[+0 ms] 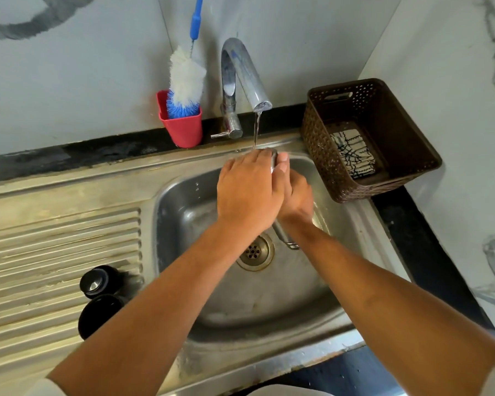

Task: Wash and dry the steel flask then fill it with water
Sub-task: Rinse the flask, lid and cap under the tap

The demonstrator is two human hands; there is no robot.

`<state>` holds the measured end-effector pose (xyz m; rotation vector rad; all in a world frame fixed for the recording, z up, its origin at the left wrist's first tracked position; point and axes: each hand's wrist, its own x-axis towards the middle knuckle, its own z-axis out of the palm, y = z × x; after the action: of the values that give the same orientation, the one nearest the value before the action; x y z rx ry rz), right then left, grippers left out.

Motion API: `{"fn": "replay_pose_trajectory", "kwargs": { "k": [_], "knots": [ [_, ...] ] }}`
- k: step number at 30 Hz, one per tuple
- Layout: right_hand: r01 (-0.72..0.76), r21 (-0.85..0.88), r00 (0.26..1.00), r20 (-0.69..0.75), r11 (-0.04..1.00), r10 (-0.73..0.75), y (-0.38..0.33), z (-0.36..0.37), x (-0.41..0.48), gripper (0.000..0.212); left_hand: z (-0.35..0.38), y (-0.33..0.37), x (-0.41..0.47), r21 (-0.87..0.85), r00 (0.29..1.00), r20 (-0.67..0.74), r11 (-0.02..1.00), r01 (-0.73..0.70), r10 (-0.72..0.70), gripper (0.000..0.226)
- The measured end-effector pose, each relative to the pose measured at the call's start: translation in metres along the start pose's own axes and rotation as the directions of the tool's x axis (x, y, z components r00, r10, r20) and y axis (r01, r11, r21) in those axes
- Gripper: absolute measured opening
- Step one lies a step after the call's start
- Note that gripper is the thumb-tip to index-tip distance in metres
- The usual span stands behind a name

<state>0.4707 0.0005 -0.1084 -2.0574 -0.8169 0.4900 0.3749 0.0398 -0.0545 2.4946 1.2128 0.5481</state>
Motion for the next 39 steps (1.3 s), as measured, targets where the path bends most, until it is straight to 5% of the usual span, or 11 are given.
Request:
{"fn": "replay_pose_trajectory", "kwargs": {
  "k": [3,8,14,16,18,21,22,25,28,34,39],
  "knots": [
    [0.054,-0.027,0.998,0.02,0.998,-0.053,-0.001,0.0,-0.005,0.077,-0.009,-0.001,0.013,0.055,0.996,0.088,0.998,0.021,-0.026,0.05],
    [-0.1,-0.127,0.993,0.042,0.987,0.106,-0.009,-0.001,0.005,0.065,-0.018,0.018,-0.007,0.127,0.997,0.04,0.989,-0.071,0.066,0.055],
    [-0.087,0.102,0.983,0.167,0.991,0.069,-0.02,-0.005,-0.007,0.082,-0.017,-0.013,0.036,-0.235,0.956,0.274,0.958,0.167,-0.099,0.05],
    [-0.193,0.212,0.953,0.271,0.958,0.132,-0.022,-0.006,-0.003,0.084,-0.019,-0.025,0.049,-0.54,0.913,0.37,0.759,0.363,-0.173,0.051],
    [-0.319,0.356,0.912,0.369,0.878,0.181,-0.025,-0.007,0.0,0.09,-0.018,-0.029,0.051,-0.769,0.869,0.465,0.41,0.49,-0.167,0.044],
    [-0.484,0.506,0.855,0.448,0.714,0.262,-0.029,-0.004,0.005,0.091,-0.007,-0.021,0.041,-0.884,0.874,0.44,0.076,0.462,-0.206,0.041],
    [-0.515,0.527,0.841,0.462,0.677,0.28,-0.033,-0.006,0.006,0.086,-0.002,-0.017,0.034,-0.904,0.875,0.4,0.037,0.425,-0.271,0.043],
    [-0.586,0.546,0.793,0.54,0.599,0.283,-0.037,-0.012,0.011,0.075,0.016,-0.017,0.013,-0.915,0.942,0.172,0.307,0.261,-0.288,0.044],
    [-0.556,0.581,0.815,0.524,0.595,0.249,-0.042,-0.012,0.012,0.073,0.02,-0.013,0.003,-0.843,0.973,0.077,0.507,0.18,-0.219,0.076],
    [-0.252,0.398,0.945,0.298,0.882,0.136,-0.034,-0.003,-0.018,0.056,0.02,-0.012,0.034,-0.807,0.922,-0.041,0.557,0.197,-0.385,0.063],
    [-0.351,0.453,0.928,0.286,0.819,0.239,-0.035,0.001,-0.015,0.058,0.04,-0.007,0.015,-0.751,0.953,-0.107,0.651,0.111,-0.285,0.052]
  ]
}}
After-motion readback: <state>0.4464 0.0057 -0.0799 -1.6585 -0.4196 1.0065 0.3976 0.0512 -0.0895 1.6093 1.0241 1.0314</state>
